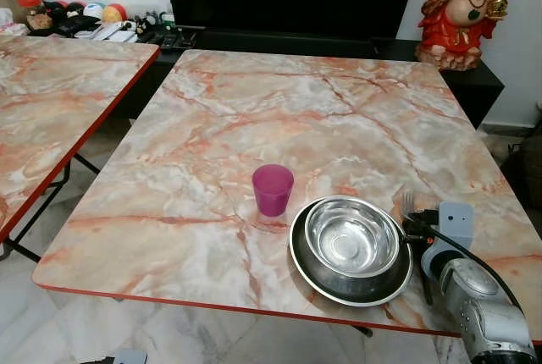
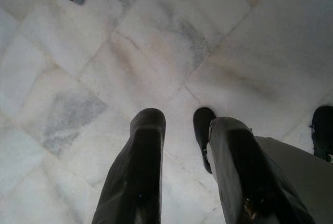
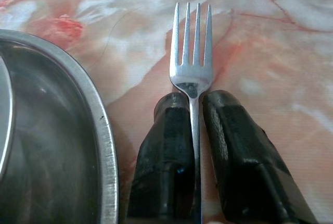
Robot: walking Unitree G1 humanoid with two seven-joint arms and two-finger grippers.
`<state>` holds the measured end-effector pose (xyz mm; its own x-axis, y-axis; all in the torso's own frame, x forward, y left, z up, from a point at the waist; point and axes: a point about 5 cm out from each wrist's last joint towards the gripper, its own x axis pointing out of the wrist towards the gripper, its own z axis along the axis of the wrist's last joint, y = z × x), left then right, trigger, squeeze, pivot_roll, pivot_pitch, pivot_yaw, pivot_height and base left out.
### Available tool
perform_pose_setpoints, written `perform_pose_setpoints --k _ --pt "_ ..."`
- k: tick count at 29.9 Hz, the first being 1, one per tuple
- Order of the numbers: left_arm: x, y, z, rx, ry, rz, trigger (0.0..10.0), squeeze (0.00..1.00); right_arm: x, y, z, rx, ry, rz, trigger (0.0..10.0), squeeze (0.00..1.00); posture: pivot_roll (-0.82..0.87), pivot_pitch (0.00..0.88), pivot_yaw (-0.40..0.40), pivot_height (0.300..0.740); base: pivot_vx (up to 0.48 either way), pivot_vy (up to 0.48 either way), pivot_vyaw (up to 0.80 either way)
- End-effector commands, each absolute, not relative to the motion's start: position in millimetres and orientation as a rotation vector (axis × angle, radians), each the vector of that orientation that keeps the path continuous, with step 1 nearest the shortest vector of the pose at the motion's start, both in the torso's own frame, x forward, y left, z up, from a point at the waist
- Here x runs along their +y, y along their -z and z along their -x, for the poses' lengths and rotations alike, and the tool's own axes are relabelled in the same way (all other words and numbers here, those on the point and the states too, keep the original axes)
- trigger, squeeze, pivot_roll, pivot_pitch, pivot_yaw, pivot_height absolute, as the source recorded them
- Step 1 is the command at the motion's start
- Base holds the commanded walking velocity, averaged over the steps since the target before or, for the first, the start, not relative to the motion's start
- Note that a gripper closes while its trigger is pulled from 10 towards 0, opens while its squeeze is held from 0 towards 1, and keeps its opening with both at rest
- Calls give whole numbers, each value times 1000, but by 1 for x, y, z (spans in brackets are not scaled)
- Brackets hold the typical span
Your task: Setting the table
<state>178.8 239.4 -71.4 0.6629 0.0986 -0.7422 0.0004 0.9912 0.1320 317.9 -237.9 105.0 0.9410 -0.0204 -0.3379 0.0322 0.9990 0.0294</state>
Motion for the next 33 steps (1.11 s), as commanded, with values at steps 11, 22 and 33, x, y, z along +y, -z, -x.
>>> perform_pose_setpoints --k 11,22,33 --pt "241 73 -175 868 -55 -132 10000 0 -235 -107 -320 341 -4 -27 10000 0 -64 126 2 740 0 0 0" --pt "241 73 -175 870 -55 -133 10000 0 -242 -114 -322 302 42 -31 10000 0 -63 125 5 740 0 0 0" --pt "240 74 -175 871 -56 -131 10000 0 -246 -138 -328 179 68 -35 10000 0 -63 124 7 740 0 0 0"
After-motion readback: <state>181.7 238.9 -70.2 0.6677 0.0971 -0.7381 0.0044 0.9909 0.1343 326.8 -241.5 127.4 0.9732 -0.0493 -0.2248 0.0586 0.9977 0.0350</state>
